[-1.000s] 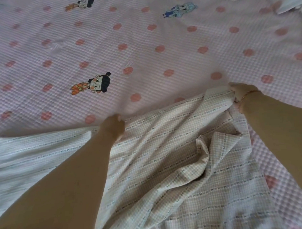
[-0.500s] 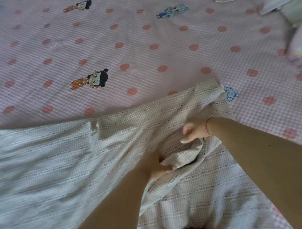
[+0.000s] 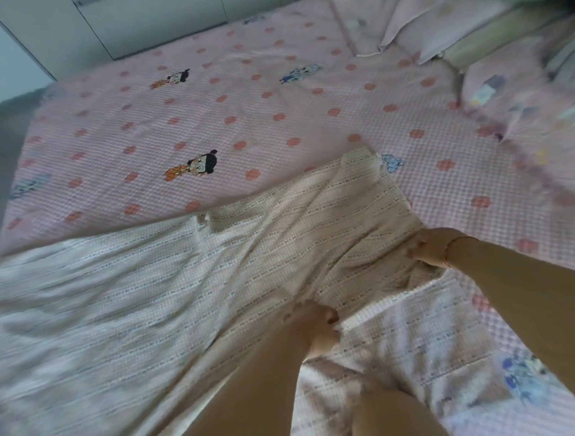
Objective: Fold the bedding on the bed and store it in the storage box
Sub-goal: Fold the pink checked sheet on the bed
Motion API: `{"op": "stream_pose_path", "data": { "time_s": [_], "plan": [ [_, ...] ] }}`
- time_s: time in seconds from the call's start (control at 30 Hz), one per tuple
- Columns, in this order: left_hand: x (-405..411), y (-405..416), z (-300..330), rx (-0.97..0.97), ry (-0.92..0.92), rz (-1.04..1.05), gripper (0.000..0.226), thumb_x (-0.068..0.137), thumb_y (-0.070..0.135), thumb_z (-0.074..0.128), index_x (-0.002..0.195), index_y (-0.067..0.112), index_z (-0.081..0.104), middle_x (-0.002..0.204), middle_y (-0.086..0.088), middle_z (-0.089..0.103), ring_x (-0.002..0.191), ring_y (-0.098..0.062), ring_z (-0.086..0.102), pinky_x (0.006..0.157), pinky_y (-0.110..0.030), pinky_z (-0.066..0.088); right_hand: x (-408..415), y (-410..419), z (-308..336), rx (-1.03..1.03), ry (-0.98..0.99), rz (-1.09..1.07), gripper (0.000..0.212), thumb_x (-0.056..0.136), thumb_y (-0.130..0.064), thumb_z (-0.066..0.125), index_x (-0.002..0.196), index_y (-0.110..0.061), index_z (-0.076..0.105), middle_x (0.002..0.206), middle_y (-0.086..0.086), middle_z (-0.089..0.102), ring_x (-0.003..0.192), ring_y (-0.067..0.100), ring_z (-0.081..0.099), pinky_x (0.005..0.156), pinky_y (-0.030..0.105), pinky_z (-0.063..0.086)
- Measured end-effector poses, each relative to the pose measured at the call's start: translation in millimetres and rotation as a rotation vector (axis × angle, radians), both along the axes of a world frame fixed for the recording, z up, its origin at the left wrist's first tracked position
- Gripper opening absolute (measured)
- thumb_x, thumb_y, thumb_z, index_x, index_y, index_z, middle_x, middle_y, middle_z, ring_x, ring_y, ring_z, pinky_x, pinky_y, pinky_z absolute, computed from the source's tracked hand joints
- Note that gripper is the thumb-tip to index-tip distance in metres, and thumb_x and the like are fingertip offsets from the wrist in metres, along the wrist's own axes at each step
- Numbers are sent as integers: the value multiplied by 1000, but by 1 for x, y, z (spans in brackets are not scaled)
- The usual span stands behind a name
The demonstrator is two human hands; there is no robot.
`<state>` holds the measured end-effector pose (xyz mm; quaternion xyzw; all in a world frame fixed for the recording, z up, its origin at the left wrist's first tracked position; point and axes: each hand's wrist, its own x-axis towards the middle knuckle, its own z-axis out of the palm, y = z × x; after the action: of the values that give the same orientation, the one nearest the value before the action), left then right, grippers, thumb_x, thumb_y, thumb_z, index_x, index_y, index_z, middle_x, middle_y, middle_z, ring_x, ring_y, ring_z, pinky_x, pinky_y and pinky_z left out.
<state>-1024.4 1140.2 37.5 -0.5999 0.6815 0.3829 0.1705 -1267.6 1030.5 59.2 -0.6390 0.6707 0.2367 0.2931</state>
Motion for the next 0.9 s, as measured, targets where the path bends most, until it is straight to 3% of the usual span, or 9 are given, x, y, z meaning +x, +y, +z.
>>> {"op": "stream_pose_path", "data": {
  "time_s": [0.13,0.23,0.3,0.4,0.5,0.6,0.77,0.83,0.9],
  "plan": [
    [-14,36,13,61,120,14,32,86,22,60,115,9,61,125,-8,54,107,-29,58,75,-32,45,-38,61,5,-112,46,21,31,95,-47,44,80,-22,55,89,0,55,84,16,48,75,23,34],
    [-28,65,11,111,158,-64,15,83,20,62,98,18,62,104,-5,58,98,-26,59,70,-28,39,-62,102,7,-154,52,33,30,93,-41,48,67,-25,47,78,-1,53,81,18,52,71,27,39],
    [-37,86,6,126,142,-115,13,84,19,62,96,19,60,97,-2,55,93,-23,57,71,-29,42,-74,131,-1,-157,45,25,23,90,-39,50,73,-23,50,83,1,56,82,19,55,72,29,44],
    [-39,112,-6,145,118,-134,20,84,25,64,103,20,63,106,0,57,99,-22,57,81,-33,49,-82,171,-23,-88,70,9,19,89,-40,49,85,-22,51,87,0,58,84,19,56,72,28,44],
    [-39,133,-25,236,183,-36,24,76,34,67,100,32,67,106,12,62,100,-13,59,86,-29,48,-89,189,-46,-30,156,13,44,91,-53,40,120,-22,51,114,6,59,104,24,56,87,31,46],
    [-40,141,-38,175,210,24,31,77,32,62,108,30,65,110,8,65,98,-12,61,76,-20,43,-88,190,-52,-16,126,-64,57,93,-57,38,132,-17,46,128,8,55,114,26,54,93,35,45],
    [-58,151,-52,78,217,56,49,81,28,68,129,31,57,121,8,58,100,-9,58,80,-16,43,-80,173,-73,-48,-74,-256,77,84,-43,65,143,-7,30,132,15,51,111,29,56,87,34,49],
    [-69,152,-56,78,245,68,50,81,26,68,129,32,56,121,8,56,96,-9,57,79,-17,45,-81,171,-82,17,-128,-269,67,83,-27,69,137,-5,36,121,13,55,94,23,58,72,27,49],
    [-81,149,-58,67,264,100,49,81,32,68,129,35,55,124,10,51,98,-7,55,81,-19,48,-92,171,-83,101,-162,-213,31,85,-4,65,115,-5,58,103,6,58,78,14,55,60,15,46]
  ]
}}
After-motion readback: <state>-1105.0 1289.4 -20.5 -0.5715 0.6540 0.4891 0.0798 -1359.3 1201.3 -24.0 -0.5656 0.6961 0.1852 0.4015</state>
